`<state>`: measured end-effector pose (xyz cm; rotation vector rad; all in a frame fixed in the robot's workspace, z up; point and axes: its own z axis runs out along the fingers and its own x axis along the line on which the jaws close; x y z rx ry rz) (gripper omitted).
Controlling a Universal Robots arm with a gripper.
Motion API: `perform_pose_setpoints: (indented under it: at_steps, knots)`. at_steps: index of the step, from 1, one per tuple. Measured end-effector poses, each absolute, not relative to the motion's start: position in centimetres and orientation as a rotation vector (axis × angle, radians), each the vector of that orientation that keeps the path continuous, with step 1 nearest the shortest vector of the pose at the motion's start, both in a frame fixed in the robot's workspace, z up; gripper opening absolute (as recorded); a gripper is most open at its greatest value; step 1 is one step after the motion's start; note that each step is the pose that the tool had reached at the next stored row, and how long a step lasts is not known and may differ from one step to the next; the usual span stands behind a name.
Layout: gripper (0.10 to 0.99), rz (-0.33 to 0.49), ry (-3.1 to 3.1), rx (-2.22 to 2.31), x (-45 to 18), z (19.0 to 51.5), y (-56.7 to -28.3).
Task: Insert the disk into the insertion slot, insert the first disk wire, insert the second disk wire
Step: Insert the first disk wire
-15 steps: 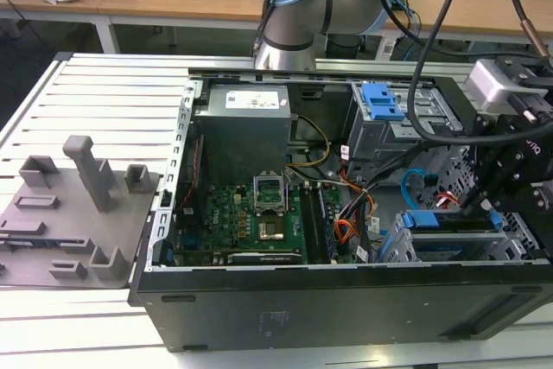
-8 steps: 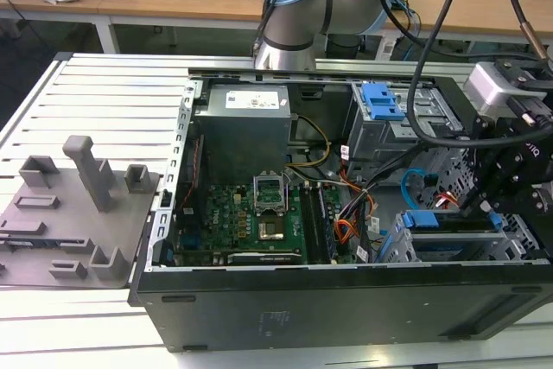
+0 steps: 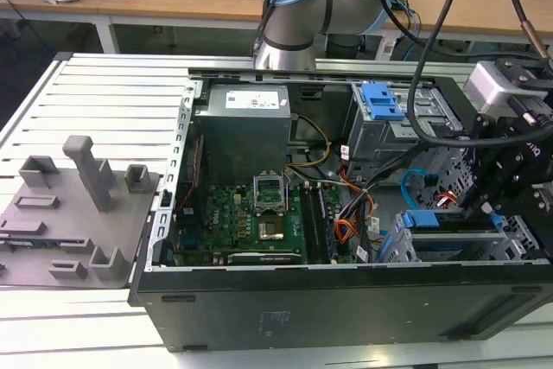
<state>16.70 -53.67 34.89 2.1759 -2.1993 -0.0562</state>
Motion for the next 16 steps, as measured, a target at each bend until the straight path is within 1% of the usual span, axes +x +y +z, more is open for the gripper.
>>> perform_pose_setpoints:
  at_steps: [2, 11, 12, 13, 14, 15, 16]
  knots:
    - [0.247, -0.055, -2.199, 2.176, 16.7, 37.5, -53.7]
    - [0.247, -0.056, -2.199, 2.176, 16.7, 37.6, -53.7]
    - [0.231, -0.056, -2.199, 2.176, 16.7, 37.6, -53.7]
    - [0.165, -0.056, -2.199, 2.176, 16.7, 37.6, -53.7]
    - [0.165, -0.056, -2.199, 2.176, 16.7, 37.6, -53.7]
    - [0.106, -0.056, -2.199, 2.176, 16.7, 37.6, -53.7]
    - [0.106, -0.056, -2.199, 2.176, 16.7, 37.6, -53.7]
